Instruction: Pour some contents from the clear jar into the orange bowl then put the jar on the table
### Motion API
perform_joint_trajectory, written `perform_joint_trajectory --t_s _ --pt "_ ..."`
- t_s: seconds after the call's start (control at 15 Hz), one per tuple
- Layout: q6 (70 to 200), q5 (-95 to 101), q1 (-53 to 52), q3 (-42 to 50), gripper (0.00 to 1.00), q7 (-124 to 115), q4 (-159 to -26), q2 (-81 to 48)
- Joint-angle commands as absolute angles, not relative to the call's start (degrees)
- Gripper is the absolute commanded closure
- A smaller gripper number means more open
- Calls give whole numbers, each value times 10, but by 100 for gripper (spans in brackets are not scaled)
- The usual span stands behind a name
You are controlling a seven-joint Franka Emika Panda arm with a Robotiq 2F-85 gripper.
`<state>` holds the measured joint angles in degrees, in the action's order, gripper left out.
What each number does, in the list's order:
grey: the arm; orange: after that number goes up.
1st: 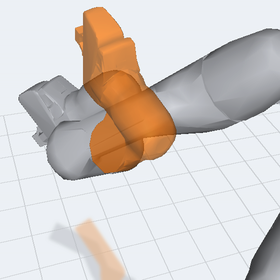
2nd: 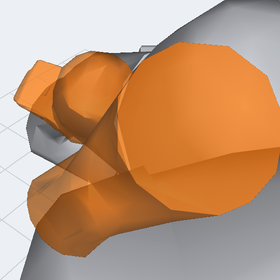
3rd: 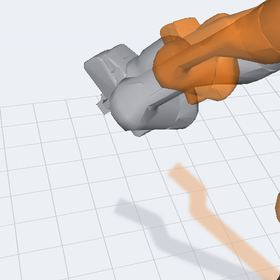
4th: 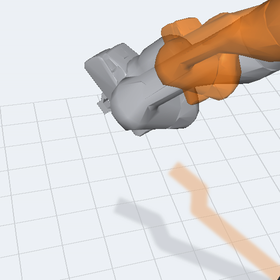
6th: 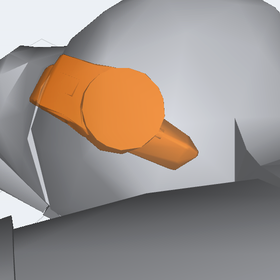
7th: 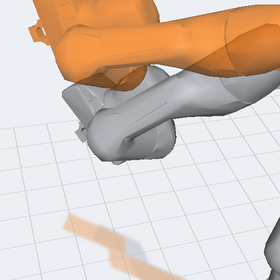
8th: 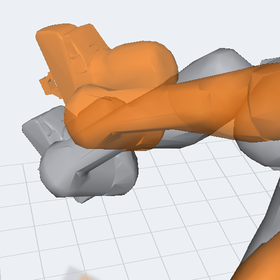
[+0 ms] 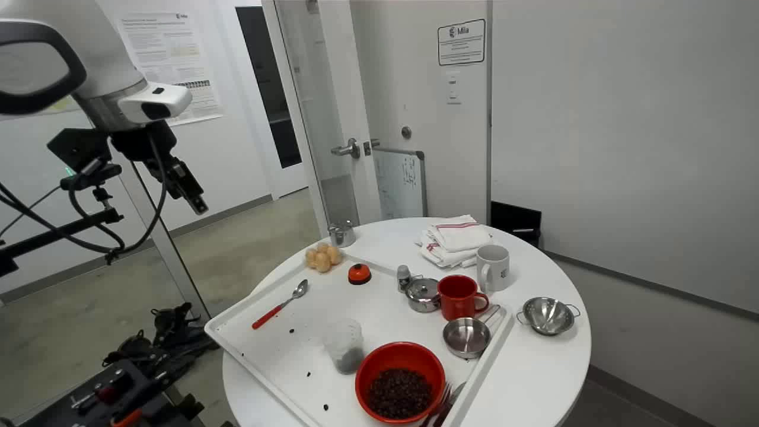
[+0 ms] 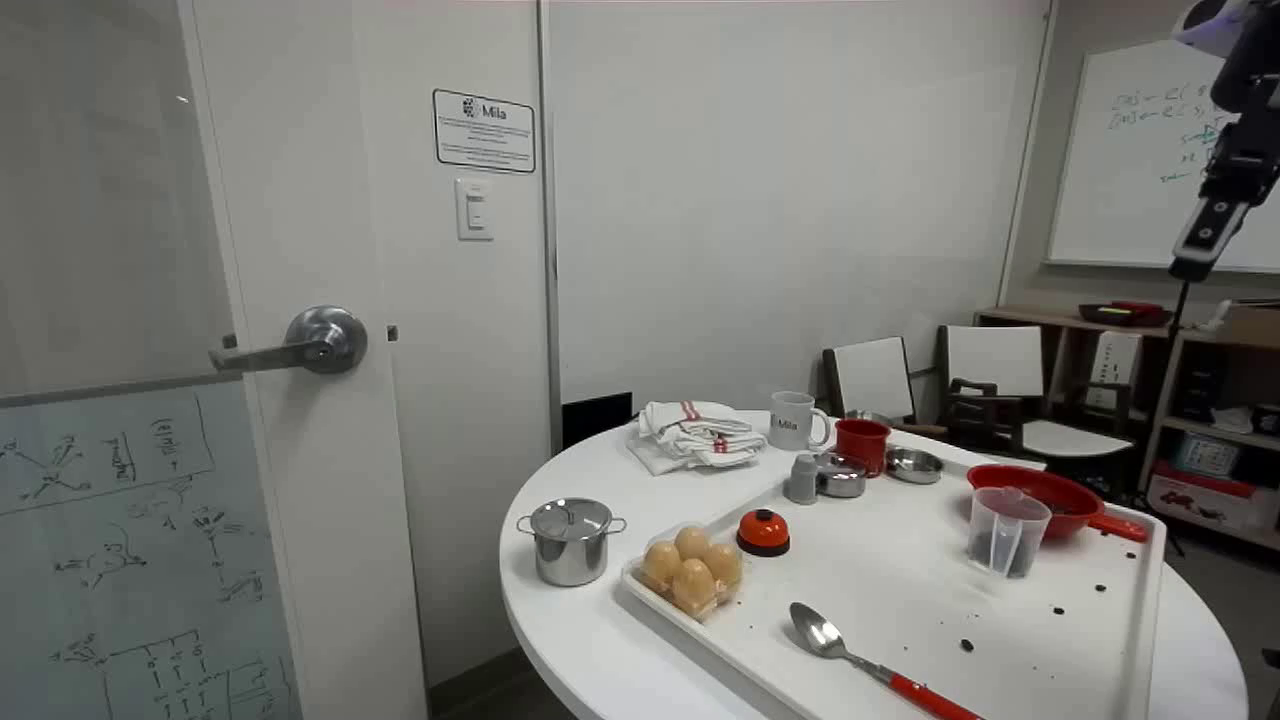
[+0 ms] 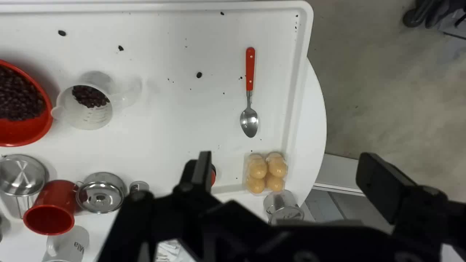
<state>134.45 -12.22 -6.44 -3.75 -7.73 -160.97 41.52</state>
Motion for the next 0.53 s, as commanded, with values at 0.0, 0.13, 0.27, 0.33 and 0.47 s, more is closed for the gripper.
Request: perform_joint_trajectory --t_s 0.0,0.13,0.27,0.33,0.47 --pt "1342 -123 -63 -38 0 -77 -1614 414" --pt "1342 -114 -42 -54 0 -118 -1604 404" --pt "1342 -120 -53 -43 0 -94 -1606 408" --pt "1342 -120 -53 -43 0 -94 -1605 408" --pt "1342 -120 -53 -43 0 -94 -1605 408"
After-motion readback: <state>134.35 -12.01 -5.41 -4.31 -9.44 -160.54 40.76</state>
